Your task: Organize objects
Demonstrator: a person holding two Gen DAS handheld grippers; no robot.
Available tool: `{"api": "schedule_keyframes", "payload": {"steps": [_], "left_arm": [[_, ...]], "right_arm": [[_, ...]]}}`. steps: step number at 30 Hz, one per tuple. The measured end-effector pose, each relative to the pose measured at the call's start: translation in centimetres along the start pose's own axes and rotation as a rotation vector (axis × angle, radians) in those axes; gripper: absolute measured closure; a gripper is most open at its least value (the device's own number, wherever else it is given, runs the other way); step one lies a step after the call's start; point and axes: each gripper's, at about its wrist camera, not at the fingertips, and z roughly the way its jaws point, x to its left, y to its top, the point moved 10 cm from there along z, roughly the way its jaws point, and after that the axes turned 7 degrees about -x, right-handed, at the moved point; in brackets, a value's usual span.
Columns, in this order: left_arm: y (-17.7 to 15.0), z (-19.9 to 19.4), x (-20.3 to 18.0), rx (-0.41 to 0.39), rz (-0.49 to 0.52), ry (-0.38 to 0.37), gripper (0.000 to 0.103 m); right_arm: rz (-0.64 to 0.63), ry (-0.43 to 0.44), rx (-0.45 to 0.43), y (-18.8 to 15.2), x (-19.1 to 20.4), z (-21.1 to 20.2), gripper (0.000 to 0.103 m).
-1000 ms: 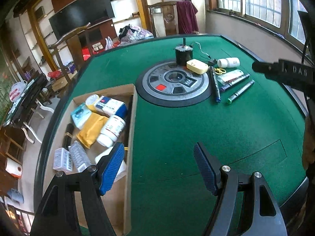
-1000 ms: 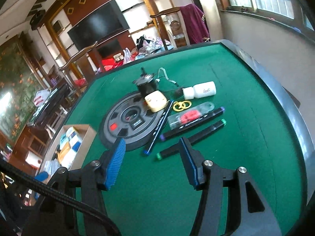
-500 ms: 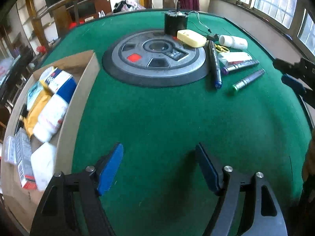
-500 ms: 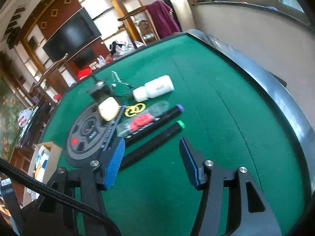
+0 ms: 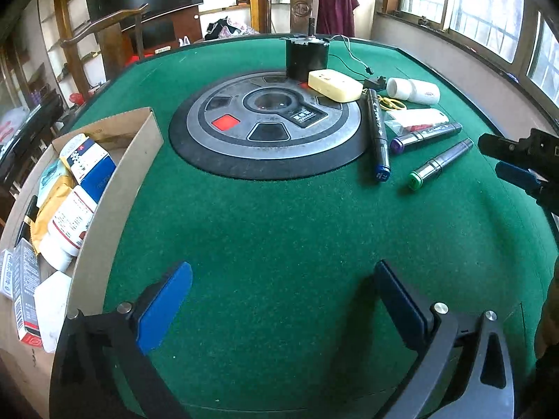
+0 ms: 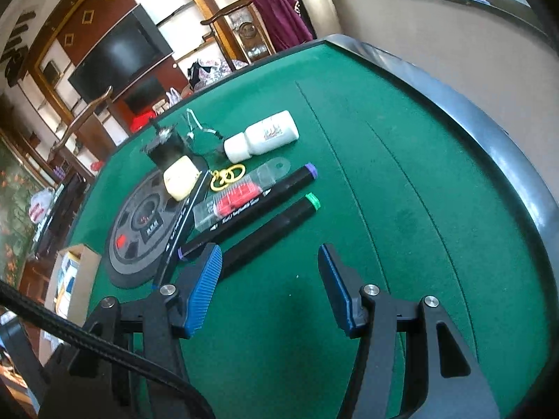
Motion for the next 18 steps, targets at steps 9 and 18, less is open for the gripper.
{"api": "schedule_keyframes", "payload": {"steps": [9, 18], "left_arm": [[-0.1, 0.0, 0.0, 0.000, 0.000, 0.000, 0.001], [-0.1, 0.0, -0.1, 0.000, 0.000, 0.000, 0.001]], "right_arm": [[-0.001, -0.030, 0.003, -0.5, -0.3, 0.4, 0.047], [-0.004, -0.069, -0.001, -0.5, -1.0, 0.7, 0.047]]}}
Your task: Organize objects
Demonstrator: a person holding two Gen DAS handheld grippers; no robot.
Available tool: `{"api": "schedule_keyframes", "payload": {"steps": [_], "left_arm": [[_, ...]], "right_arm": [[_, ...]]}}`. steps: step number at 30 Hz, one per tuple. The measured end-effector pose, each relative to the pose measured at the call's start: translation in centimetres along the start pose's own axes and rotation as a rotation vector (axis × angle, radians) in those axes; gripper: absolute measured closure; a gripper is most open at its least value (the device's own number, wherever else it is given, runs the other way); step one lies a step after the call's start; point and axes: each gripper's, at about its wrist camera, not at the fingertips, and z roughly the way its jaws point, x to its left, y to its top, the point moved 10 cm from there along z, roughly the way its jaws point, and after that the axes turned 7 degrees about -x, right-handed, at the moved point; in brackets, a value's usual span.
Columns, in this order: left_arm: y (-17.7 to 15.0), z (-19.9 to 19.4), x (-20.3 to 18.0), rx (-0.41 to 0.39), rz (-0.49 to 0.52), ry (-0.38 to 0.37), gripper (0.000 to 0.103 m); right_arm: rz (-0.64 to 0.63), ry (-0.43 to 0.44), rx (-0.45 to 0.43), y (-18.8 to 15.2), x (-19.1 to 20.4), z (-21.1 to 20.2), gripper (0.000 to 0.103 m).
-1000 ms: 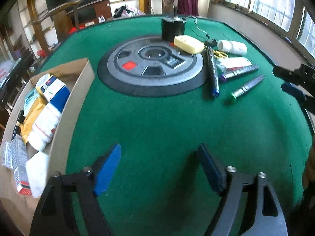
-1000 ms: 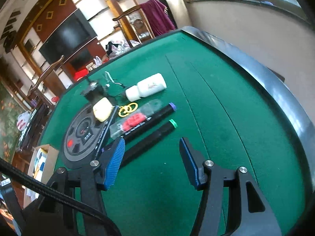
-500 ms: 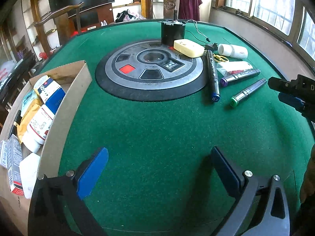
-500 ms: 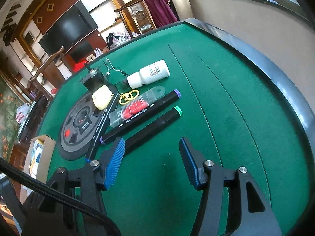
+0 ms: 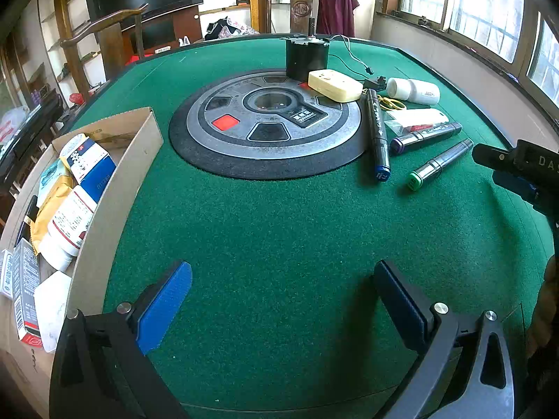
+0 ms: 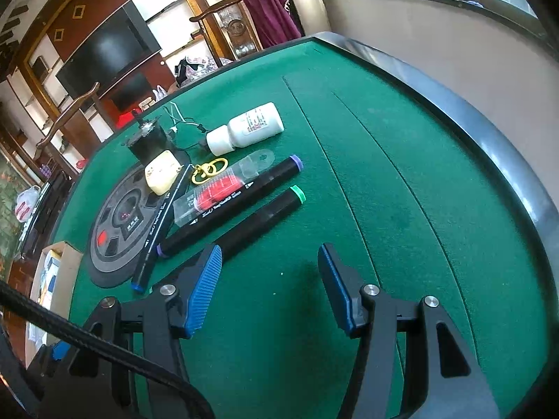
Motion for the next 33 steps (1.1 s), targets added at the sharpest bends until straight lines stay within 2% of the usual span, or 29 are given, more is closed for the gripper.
{"api": "schedule_keyframes", "payload": {"steps": [10, 14, 33], "left_arm": [[0.01, -0.01, 0.00, 0.000, 0.000, 0.000, 0.001], [0.02, -0.01, 0.01, 0.000, 0.000, 0.000, 0.001], [-0.03, -0.05, 0.03, 0.000, 0.000, -0.001, 0.001]], "right_arm": [[-0.042, -0.015, -0.002, -0.18, 0.57, 0.28, 0.047], [-0.036, -0.015, 0.014, -0.43, 0.46, 0.52, 0.047], [-0.034, -0.012, -0.011, 0.07, 0.57, 0.22, 0.047]]}}
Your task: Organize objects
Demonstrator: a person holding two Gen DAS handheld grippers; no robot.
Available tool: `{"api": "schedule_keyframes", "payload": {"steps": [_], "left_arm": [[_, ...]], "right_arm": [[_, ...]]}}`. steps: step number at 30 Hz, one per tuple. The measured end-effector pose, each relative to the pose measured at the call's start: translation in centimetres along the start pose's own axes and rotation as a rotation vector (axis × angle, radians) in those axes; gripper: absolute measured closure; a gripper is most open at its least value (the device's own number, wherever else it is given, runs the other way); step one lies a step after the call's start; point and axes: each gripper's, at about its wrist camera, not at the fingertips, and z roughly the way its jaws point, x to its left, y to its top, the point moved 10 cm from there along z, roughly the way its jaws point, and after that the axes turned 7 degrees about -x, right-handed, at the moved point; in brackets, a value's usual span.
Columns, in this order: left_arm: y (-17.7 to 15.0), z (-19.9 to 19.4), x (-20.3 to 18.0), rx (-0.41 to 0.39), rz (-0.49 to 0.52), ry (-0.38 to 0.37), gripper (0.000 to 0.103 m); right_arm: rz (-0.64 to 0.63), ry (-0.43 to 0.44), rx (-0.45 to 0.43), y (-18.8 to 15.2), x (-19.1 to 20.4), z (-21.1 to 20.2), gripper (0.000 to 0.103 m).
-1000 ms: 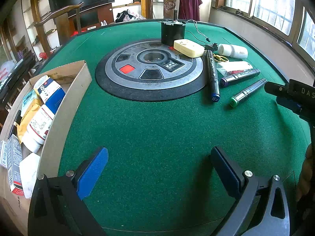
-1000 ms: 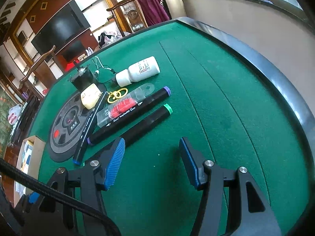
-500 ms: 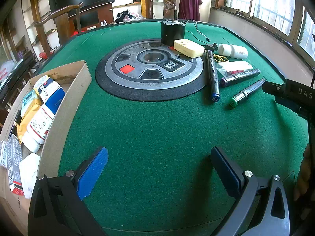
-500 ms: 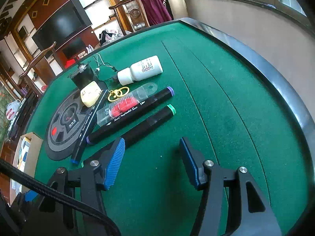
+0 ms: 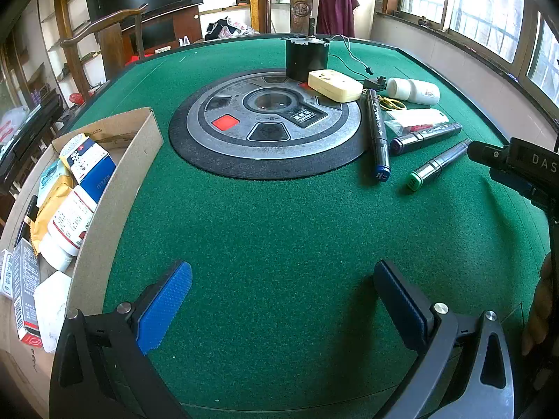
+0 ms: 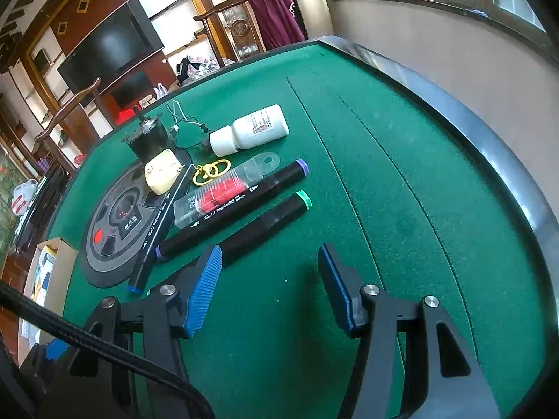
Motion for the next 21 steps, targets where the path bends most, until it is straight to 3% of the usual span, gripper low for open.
{"api": "schedule_keyframes", "payload": {"steps": [21], "left_arm": [[0.04, 0.04, -0.02, 0.000, 0.000, 0.000, 0.001]], "right_arm": [[0.003, 0.003, 0.002, 0.03, 0.02, -0.06, 0.047]]}}
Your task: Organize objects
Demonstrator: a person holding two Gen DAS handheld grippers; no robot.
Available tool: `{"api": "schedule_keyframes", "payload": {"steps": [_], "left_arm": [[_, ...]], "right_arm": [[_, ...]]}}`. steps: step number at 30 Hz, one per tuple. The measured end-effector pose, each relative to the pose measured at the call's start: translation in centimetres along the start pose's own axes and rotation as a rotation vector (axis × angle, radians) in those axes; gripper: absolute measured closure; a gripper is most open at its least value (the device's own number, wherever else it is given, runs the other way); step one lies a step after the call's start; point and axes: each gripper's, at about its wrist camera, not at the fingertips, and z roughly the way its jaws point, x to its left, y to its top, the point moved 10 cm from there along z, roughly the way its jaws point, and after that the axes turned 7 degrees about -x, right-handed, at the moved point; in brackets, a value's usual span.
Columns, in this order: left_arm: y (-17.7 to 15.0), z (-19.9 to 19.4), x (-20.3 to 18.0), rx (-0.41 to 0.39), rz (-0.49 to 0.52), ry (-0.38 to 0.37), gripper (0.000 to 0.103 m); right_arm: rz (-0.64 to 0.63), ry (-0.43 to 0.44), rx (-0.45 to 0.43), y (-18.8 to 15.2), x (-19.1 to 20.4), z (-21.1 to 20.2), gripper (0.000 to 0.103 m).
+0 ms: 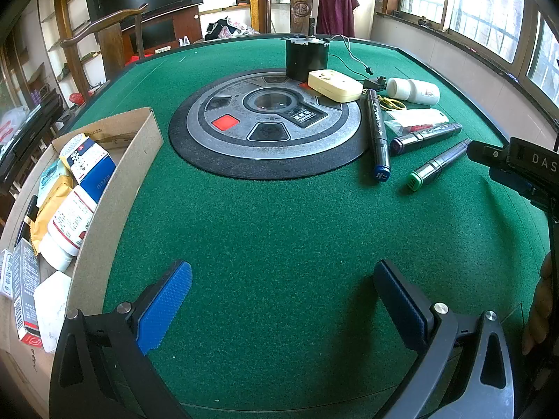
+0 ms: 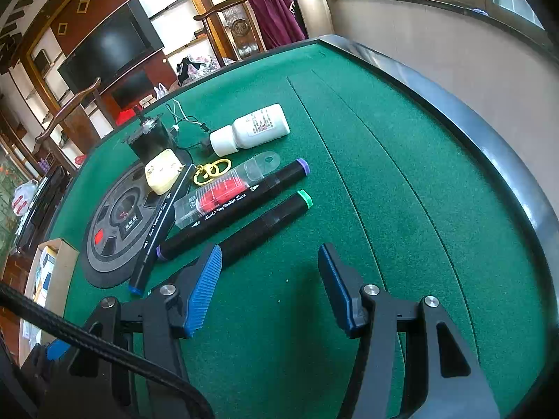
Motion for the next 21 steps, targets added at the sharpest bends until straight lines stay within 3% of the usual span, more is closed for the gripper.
{"api": "schedule_keyframes", "payload": {"steps": [21], "left_arm": [[0.0, 0.0, 0.0, 0.000, 0.000, 0.000, 0.001]], "right_arm": [[0.082, 0.033, -0.031, 1.2, -0.8, -0.9, 0.047]]}}
